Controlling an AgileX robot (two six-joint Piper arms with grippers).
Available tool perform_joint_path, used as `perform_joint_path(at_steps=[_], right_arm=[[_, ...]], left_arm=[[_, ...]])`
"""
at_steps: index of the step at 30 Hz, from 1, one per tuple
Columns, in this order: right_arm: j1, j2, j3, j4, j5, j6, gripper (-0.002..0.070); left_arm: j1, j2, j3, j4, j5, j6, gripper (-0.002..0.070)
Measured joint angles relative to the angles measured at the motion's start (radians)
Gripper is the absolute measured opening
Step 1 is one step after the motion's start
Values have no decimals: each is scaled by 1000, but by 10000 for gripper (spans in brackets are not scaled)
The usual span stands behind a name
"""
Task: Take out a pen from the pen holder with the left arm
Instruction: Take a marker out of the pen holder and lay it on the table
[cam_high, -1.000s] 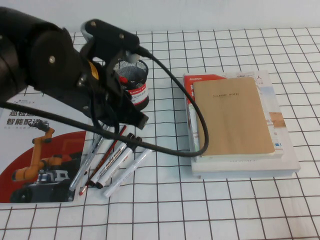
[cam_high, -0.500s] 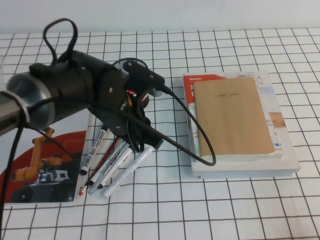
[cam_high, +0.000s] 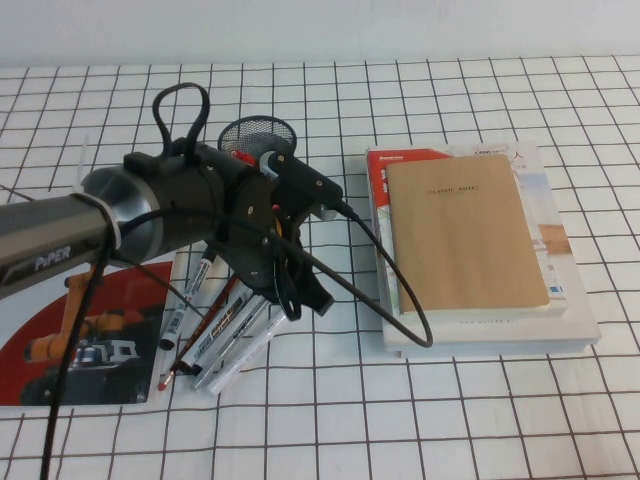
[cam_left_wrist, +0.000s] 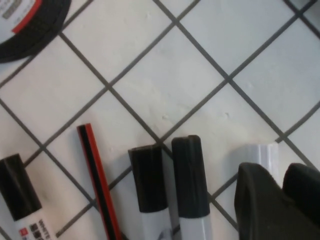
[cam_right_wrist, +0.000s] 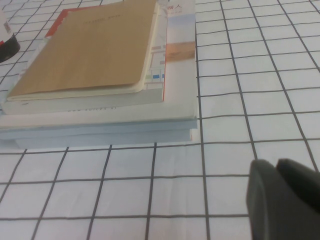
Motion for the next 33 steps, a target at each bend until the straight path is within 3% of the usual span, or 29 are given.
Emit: perform_joint_path(at_steps=[17, 24, 28, 31, 33], right_arm=[[0, 0, 0, 0, 0, 0, -14], [0, 0, 0, 0, 0, 0, -14], [0, 0, 0, 0, 0, 0, -14], [0, 0, 0, 0, 0, 0, -14], [0, 0, 0, 0, 0, 0, -14]], left_arm=[[0, 34, 0, 47, -50, 16, 82], [0, 34, 0, 45, -54, 18, 276], [0, 34, -13, 45, -16, -9, 323], [0, 34, -52, 43, 63, -19, 309], [0, 27, -71, 37, 101, -21, 246]])
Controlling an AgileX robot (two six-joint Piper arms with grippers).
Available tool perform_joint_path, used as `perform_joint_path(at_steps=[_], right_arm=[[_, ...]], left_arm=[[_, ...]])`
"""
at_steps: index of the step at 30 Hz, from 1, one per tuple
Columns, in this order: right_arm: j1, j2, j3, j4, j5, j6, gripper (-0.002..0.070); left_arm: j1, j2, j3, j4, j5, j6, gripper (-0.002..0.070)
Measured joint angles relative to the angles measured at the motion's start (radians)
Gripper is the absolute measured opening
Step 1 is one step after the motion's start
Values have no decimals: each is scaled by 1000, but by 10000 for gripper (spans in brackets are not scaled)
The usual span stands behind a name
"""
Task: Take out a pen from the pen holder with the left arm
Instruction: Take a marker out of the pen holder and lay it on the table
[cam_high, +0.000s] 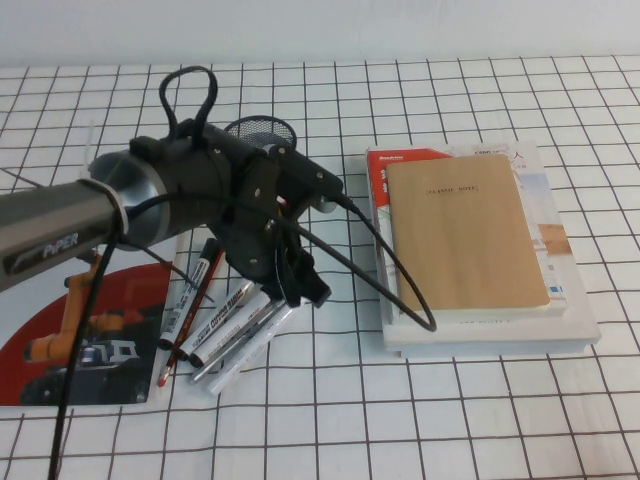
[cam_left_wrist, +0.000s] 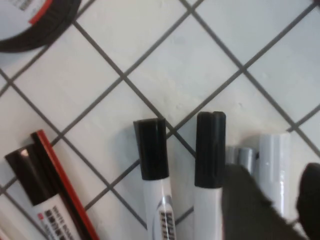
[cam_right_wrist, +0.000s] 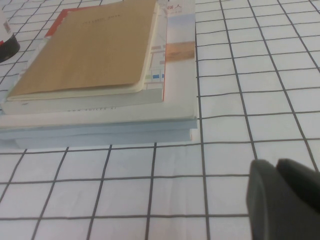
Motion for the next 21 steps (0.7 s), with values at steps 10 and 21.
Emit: perform_joint_path(at_steps=[10, 21], right_arm=[[0, 0, 0, 0, 0, 0, -14], [0, 0, 0, 0, 0, 0, -14]], left_arm=[[0, -224, 32, -99, -1, -1, 4], [0, -768, 449, -131, -246, -53, 0]])
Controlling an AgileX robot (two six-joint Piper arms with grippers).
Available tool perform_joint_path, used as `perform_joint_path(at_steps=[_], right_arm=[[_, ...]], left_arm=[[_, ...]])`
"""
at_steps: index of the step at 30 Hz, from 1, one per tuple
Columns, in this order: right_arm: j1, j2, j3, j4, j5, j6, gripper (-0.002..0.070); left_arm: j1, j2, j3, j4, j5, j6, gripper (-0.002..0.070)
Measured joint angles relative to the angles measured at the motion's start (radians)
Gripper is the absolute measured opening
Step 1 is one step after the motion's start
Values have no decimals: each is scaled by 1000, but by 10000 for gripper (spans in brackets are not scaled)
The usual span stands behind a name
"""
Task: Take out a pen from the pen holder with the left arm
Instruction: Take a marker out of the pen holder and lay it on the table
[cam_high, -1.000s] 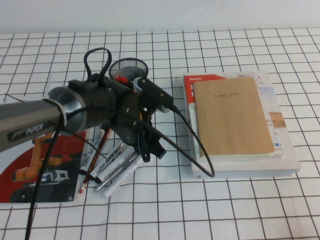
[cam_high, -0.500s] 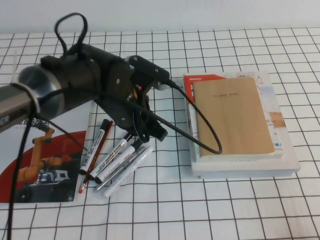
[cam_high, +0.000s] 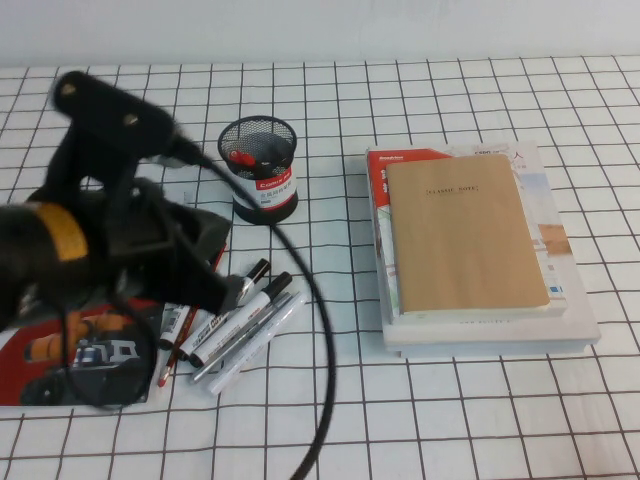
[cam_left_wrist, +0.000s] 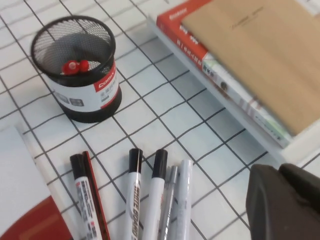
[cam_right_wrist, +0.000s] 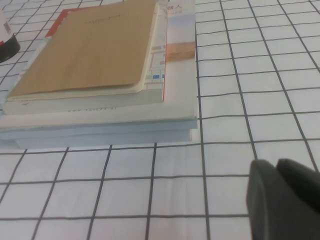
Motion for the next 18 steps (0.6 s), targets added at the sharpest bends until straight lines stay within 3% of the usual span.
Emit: perform_joint_path(at_steps=[11, 18], right_arm=[[0, 0, 0, 0, 0, 0, -14], [0, 0, 0, 0, 0, 0, -14]], left_arm=[[0, -526, 384, -2, -136, -123, -1], [0, -720, 487, -20, -69, -149, -2]])
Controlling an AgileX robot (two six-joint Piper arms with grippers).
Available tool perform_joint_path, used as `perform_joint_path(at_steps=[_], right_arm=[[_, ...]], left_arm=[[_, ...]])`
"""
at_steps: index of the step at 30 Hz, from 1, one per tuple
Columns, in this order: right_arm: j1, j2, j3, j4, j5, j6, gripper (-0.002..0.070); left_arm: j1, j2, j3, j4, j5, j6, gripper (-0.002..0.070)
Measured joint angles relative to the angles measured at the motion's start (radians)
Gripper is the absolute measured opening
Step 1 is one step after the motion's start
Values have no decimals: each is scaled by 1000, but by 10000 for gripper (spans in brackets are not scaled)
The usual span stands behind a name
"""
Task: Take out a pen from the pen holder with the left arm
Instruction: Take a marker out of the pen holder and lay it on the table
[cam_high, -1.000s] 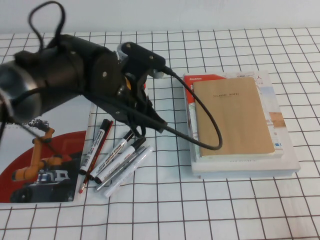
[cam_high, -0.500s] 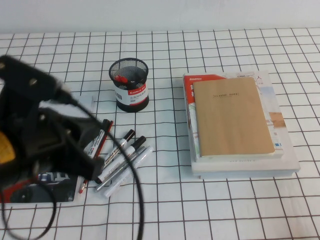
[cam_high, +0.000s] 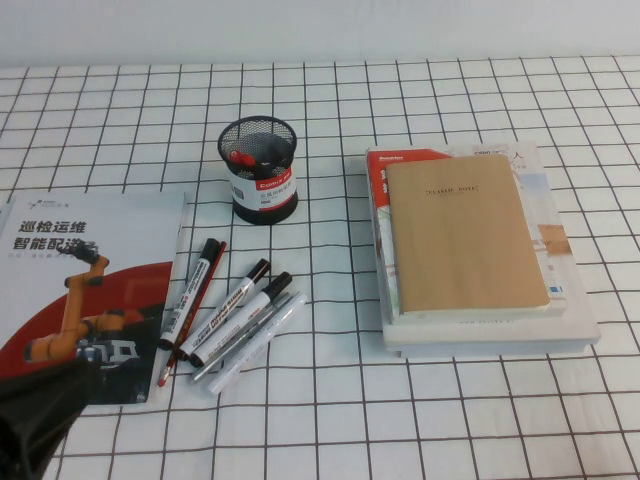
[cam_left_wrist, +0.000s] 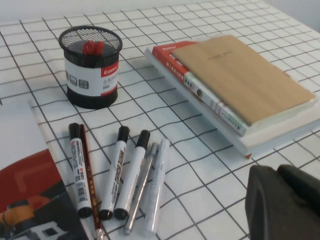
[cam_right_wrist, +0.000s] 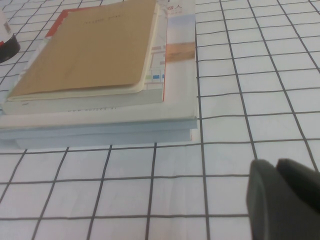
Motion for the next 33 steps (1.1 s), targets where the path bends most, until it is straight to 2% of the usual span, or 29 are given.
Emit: perform_joint_path(at_steps=[10, 17, 25, 33], right_arm=[[0, 0, 0, 0, 0, 0, -14], [0, 0, 0, 0, 0, 0, -14], [0, 0, 0, 0, 0, 0, -14], [0, 0, 0, 0, 0, 0, -14]], left_arm=[[0, -35, 13, 52, 13, -4, -2], [24, -61, 77, 81, -89, -9, -2], [303, -221, 180, 24, -120, 14, -2], [484, -388, 310, 19, -235, 69, -2]])
